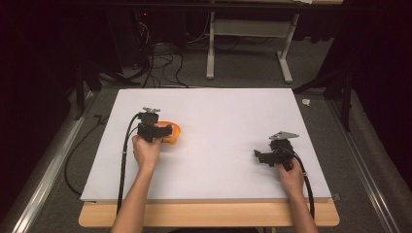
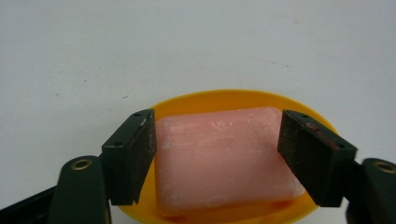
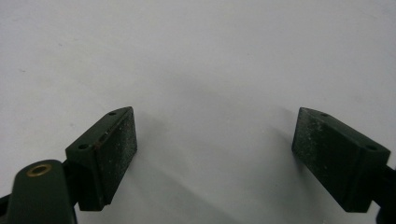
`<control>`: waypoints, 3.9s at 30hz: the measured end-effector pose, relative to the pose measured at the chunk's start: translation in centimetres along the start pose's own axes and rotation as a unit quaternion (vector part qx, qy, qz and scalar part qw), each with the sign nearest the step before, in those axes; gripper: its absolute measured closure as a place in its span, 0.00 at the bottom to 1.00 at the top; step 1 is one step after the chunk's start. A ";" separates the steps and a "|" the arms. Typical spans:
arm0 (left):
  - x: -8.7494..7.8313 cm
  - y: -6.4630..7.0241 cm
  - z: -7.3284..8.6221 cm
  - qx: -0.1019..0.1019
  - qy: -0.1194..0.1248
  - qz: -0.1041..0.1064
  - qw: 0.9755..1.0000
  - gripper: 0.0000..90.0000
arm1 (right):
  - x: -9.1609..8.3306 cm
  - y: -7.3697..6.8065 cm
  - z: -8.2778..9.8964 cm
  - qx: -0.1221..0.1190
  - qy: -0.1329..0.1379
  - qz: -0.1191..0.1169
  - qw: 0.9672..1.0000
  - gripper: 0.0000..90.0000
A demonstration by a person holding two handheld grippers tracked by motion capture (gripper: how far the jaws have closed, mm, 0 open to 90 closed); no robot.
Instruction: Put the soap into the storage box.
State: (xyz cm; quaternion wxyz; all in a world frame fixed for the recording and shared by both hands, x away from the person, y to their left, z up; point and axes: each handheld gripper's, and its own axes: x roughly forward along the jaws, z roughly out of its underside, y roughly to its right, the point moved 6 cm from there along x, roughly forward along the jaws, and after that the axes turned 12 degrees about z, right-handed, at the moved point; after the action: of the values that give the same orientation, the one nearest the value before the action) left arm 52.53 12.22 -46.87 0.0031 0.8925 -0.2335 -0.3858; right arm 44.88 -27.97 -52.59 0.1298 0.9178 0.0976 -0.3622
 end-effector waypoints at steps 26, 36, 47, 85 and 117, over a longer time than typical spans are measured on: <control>-3.8 2.1 0.7 0.057 0.062 0.061 0.995 0.28 | 0.0 0.0 0.0 0.002 0.000 0.000 1.000 0.16; -4.9 3.5 1.7 0.082 0.069 0.082 0.991 0.26 | 0.0 0.0 0.0 0.001 0.000 0.000 1.000 0.16; -5.8 4.9 2.5 0.094 0.085 0.113 0.985 0.26 | 0.0 0.0 0.0 0.000 0.000 0.000 1.000 0.16; -3.6 10.1 6.2 0.147 0.039 0.210 0.966 0.25 | 0.0 0.0 0.0 0.000 0.000 0.000 1.000 0.16; 1.1 11.3 8.6 0.153 0.000 0.199 0.968 0.24 | 0.0 0.0 0.0 0.000 0.000 0.000 1.000 0.16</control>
State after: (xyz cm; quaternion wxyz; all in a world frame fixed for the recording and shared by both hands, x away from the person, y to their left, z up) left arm 42.63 3.21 -51.58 -0.0568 0.8180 -0.4628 -0.3368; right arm 44.89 -27.97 -52.59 0.1300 0.9178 0.0976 -0.3621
